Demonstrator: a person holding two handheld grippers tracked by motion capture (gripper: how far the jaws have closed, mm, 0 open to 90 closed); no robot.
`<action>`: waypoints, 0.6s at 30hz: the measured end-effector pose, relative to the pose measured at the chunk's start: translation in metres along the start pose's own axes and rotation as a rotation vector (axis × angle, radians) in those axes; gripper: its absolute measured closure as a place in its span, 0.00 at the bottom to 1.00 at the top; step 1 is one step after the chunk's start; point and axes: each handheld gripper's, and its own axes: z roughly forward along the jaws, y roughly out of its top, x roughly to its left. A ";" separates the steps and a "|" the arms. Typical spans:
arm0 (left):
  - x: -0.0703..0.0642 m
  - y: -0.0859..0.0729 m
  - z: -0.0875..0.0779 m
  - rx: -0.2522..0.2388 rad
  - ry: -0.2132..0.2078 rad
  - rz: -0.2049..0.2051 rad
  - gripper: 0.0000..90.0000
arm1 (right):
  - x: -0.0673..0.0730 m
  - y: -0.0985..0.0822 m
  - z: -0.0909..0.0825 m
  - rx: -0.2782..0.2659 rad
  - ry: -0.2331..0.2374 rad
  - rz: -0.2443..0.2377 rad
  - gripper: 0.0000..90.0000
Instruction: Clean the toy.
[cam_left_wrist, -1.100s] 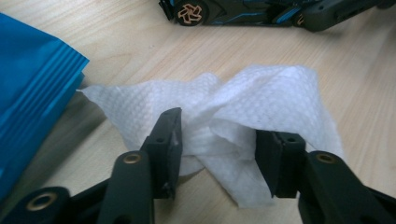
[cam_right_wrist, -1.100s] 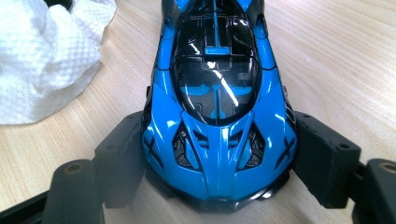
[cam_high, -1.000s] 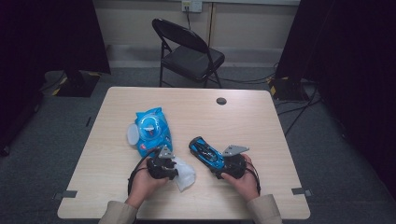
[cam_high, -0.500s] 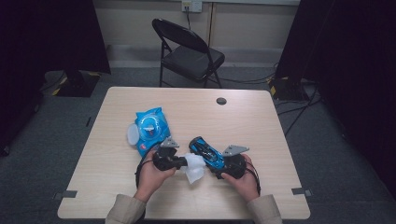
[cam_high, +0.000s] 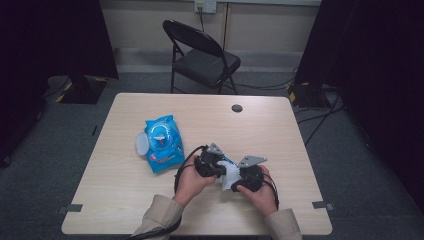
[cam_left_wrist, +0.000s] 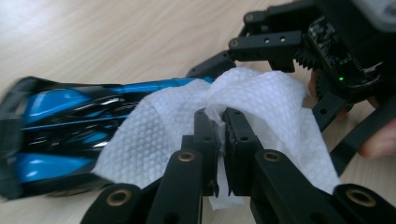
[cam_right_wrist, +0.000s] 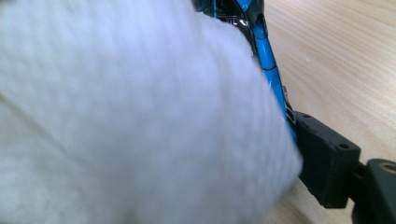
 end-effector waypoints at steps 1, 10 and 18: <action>-0.001 0.000 0.003 0.013 0.003 0.005 0.94 | 0.000 0.000 0.000 0.001 0.000 0.000 0.28; -0.001 -0.005 0.010 0.009 -0.006 0.014 0.94 | 0.000 0.000 0.000 0.001 0.000 0.000 0.28; -0.003 -0.004 0.010 0.014 0.010 0.026 0.94 | 0.000 0.000 0.000 0.000 0.000 -0.002 0.29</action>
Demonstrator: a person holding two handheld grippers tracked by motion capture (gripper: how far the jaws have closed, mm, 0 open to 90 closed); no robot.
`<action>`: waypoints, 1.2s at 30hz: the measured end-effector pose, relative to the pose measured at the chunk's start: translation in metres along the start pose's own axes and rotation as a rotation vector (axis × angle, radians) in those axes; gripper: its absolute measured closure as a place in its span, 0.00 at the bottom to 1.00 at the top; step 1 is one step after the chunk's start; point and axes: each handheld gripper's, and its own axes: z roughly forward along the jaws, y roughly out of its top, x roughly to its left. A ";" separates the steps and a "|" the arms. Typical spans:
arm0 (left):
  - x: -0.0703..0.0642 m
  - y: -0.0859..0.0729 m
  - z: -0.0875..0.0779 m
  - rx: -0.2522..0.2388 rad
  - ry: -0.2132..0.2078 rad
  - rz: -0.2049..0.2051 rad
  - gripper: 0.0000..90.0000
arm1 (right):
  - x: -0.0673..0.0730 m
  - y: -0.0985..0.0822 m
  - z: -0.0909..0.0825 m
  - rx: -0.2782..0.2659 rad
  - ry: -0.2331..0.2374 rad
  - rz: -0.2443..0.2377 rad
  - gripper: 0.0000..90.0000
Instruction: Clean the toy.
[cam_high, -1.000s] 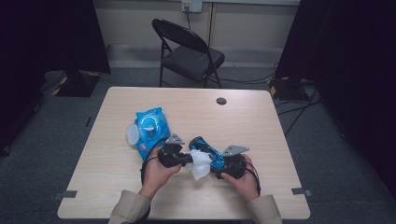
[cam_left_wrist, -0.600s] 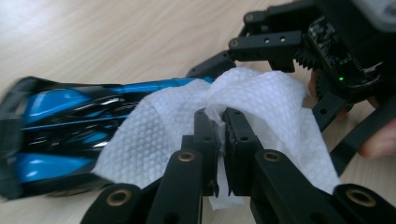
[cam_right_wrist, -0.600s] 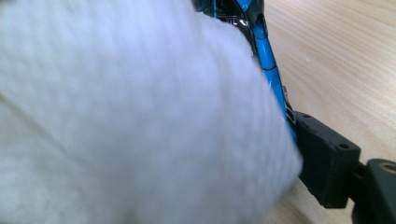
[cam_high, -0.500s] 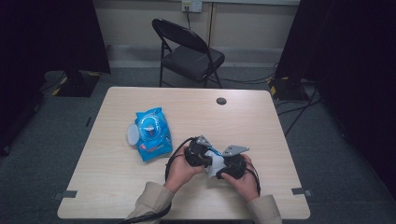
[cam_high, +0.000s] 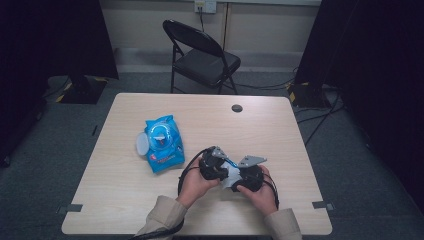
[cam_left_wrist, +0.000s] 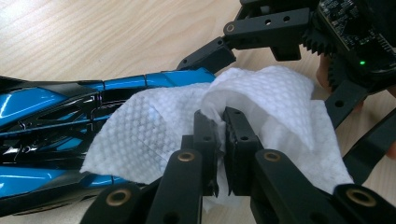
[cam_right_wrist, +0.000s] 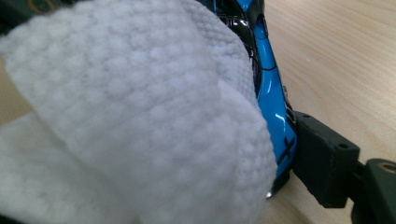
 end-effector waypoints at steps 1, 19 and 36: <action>0.000 0.000 0.000 -0.002 0.001 0.002 0.94 | 0.000 0.000 0.000 0.000 0.000 0.000 0.29; 0.035 -0.012 -0.022 0.023 0.109 -0.044 0.94 | 0.000 0.000 0.000 -0.001 -0.003 0.000 0.29; 0.047 -0.016 -0.028 -0.013 0.101 -0.104 0.94 | 0.000 0.000 0.000 -0.001 -0.002 0.001 0.29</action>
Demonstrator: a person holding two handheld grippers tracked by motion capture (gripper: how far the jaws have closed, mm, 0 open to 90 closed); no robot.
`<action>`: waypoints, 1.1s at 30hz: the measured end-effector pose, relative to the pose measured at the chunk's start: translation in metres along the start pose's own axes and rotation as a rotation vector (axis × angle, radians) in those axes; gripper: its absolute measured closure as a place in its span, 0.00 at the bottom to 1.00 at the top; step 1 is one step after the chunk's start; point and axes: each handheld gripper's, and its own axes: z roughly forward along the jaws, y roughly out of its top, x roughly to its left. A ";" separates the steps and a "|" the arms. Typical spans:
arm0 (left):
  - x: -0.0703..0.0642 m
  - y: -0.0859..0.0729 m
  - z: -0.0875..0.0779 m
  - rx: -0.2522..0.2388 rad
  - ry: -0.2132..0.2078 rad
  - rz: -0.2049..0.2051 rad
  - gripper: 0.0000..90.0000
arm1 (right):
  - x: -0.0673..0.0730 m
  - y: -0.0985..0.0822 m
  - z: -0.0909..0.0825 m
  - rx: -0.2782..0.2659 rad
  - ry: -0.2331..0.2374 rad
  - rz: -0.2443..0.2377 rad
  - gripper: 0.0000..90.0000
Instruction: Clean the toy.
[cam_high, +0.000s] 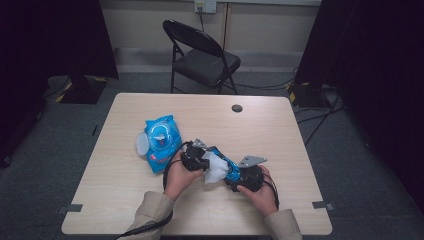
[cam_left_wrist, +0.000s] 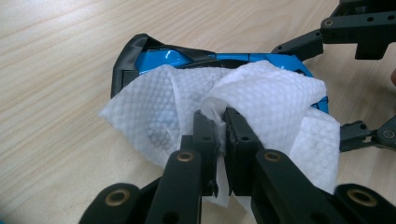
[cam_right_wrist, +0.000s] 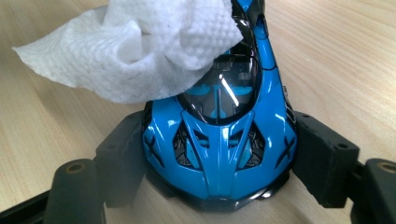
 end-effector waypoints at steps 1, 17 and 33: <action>0.000 0.000 0.000 0.001 -0.001 -0.003 0.94 | 0.000 0.000 0.000 0.000 0.000 0.000 0.29; 0.018 0.002 -0.008 -0.010 0.048 -0.056 0.94 | 0.000 0.000 0.000 0.000 0.001 0.001 0.29; 0.030 0.008 -0.029 -0.074 0.069 -0.077 0.94 | 0.000 0.000 0.000 0.000 0.001 0.001 0.29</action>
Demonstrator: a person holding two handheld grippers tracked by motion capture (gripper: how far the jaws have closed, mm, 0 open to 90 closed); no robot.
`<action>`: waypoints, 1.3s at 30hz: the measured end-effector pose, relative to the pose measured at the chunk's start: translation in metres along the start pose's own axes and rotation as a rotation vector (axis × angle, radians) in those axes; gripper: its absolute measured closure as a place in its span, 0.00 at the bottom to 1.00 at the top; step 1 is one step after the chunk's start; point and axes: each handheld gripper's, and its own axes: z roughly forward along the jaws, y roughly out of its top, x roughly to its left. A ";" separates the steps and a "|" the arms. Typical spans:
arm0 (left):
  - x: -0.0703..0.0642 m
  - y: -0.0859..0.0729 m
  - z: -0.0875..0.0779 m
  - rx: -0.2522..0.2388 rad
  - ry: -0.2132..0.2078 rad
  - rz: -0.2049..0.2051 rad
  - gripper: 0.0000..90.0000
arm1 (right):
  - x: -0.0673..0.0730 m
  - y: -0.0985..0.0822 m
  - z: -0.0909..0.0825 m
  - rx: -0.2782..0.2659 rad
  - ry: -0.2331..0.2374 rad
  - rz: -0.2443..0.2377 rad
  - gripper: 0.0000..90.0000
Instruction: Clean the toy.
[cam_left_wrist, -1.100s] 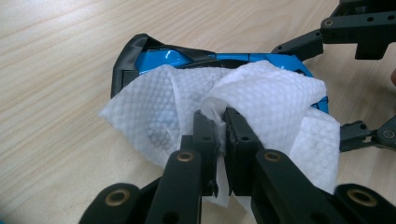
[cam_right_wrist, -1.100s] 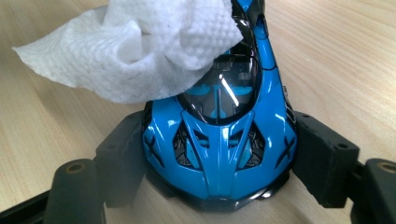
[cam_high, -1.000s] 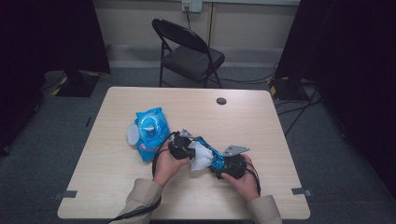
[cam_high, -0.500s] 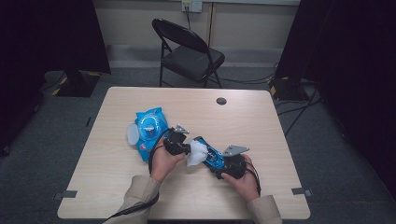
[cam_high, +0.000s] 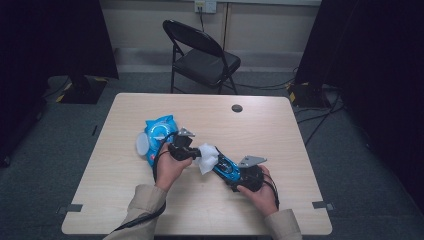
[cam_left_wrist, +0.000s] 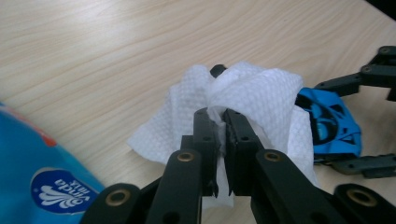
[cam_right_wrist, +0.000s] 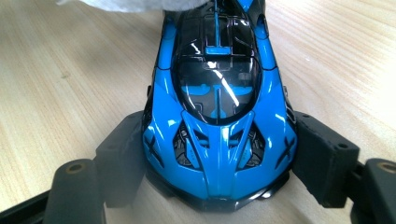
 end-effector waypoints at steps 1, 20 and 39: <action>-0.001 0.001 -0.001 -0.001 -0.003 0.011 0.94 | 0.000 0.000 0.000 0.000 0.000 0.000 0.29; -0.082 0.012 0.049 0.057 -0.145 0.172 0.94 | 0.000 0.000 0.000 0.000 0.000 -0.001 0.29; -0.079 0.008 0.059 0.063 -0.115 0.189 0.93 | 0.000 0.000 0.000 -0.001 0.001 -0.002 0.29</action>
